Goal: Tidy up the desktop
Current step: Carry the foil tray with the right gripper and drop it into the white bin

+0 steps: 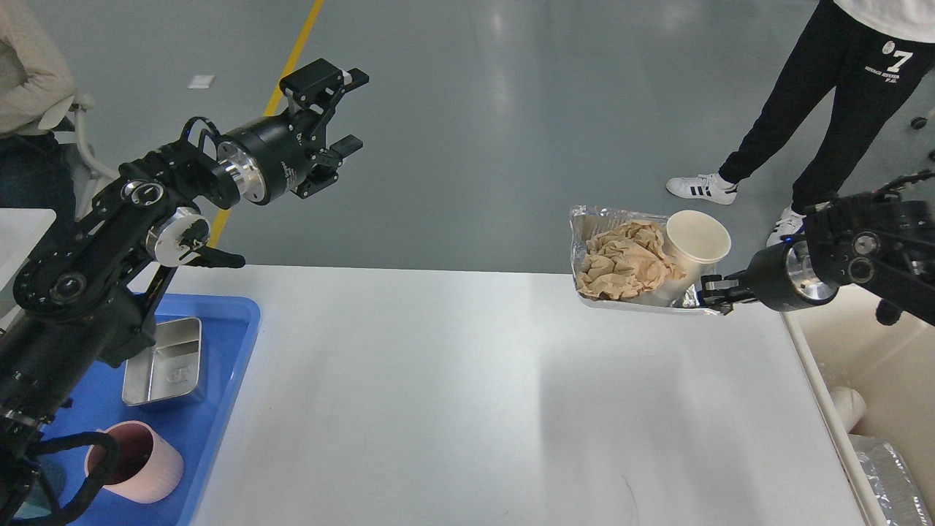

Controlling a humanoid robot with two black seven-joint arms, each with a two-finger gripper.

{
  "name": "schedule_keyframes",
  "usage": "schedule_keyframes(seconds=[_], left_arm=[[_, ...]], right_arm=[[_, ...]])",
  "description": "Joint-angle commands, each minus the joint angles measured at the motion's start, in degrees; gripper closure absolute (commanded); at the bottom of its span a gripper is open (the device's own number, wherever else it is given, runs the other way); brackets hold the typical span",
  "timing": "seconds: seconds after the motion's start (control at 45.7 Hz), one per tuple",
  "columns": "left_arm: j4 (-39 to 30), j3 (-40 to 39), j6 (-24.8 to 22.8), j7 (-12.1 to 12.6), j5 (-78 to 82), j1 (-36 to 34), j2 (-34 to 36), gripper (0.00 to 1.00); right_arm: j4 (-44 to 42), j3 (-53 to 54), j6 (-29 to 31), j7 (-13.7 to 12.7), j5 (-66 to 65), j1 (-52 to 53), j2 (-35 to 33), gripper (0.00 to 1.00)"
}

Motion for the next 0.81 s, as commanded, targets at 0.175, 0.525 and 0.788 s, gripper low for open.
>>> schedule_keyframes(seconds=[0.175,0.525,0.788], left_arm=[[3.6,-3.4,2.8,-4.7,-18.9,8.7,-1.4,0.03],[9.5,-11.7,-3.5,-8.3,-24.0,14.9,-7.4,0.03],[13.7,-21.0,-7.6,-8.0,-26.8,18.6,-10.7,0.03]], right_arm=[[-9.5,0.3,-3.8,0.1,9.4,-4.5,-7.5,1.0],[-23.3,0.3,-9.5,0.4,20.8,-15.6,-7.9,1.0],[-39.4,0.5,-16.0,0.4,27.2,-21.7,-0.6,0.9]])
